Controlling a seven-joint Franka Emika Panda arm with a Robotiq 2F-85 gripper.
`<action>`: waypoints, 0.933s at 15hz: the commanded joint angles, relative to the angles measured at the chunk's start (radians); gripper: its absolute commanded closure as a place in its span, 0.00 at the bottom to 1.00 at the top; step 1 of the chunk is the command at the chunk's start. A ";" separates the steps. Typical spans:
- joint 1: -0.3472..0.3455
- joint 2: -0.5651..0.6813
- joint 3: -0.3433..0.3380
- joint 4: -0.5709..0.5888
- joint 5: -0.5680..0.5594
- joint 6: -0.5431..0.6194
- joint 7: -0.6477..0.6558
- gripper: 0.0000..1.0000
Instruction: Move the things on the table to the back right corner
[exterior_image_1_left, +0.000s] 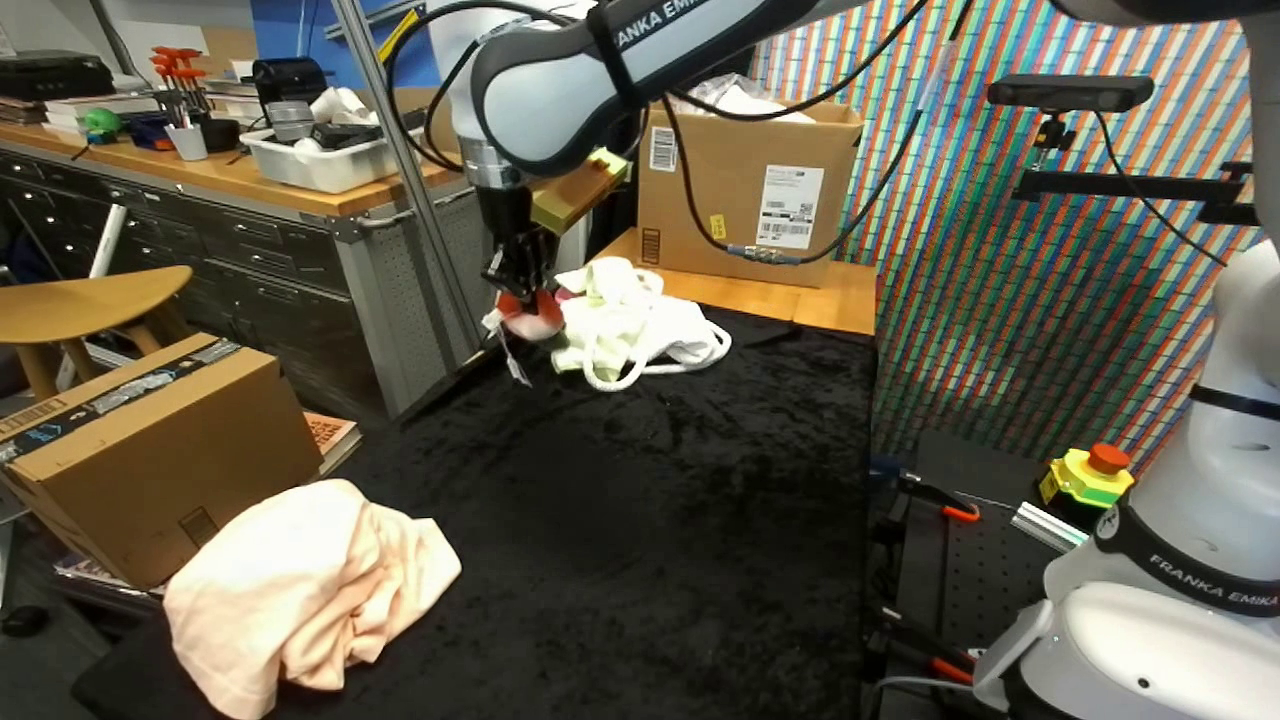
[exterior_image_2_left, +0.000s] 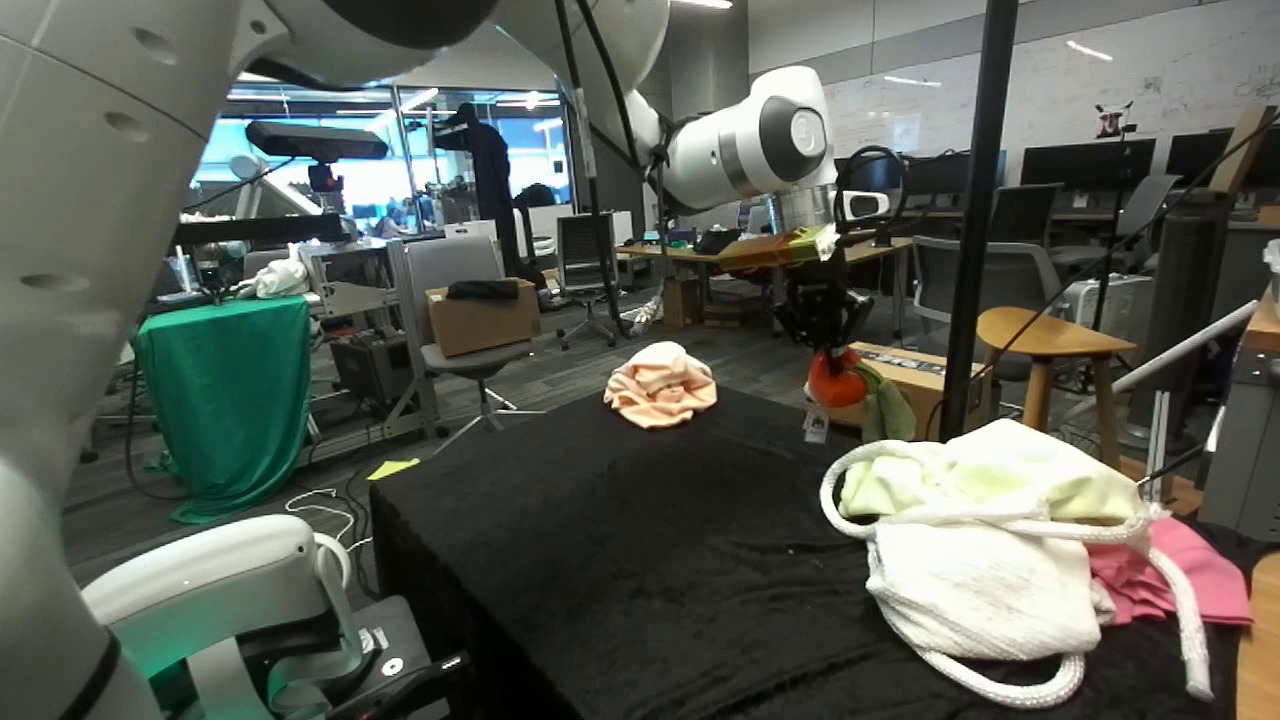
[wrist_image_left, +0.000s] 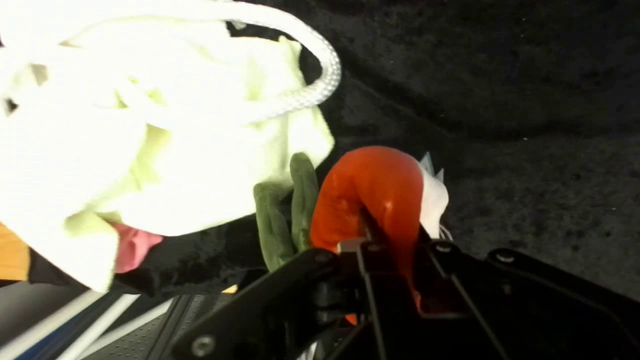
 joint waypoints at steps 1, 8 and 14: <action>-0.032 -0.191 -0.042 -0.243 -0.029 0.135 0.076 0.92; -0.088 -0.264 -0.149 -0.410 -0.150 0.302 0.327 0.92; -0.082 -0.202 -0.168 -0.452 -0.197 0.312 0.445 0.92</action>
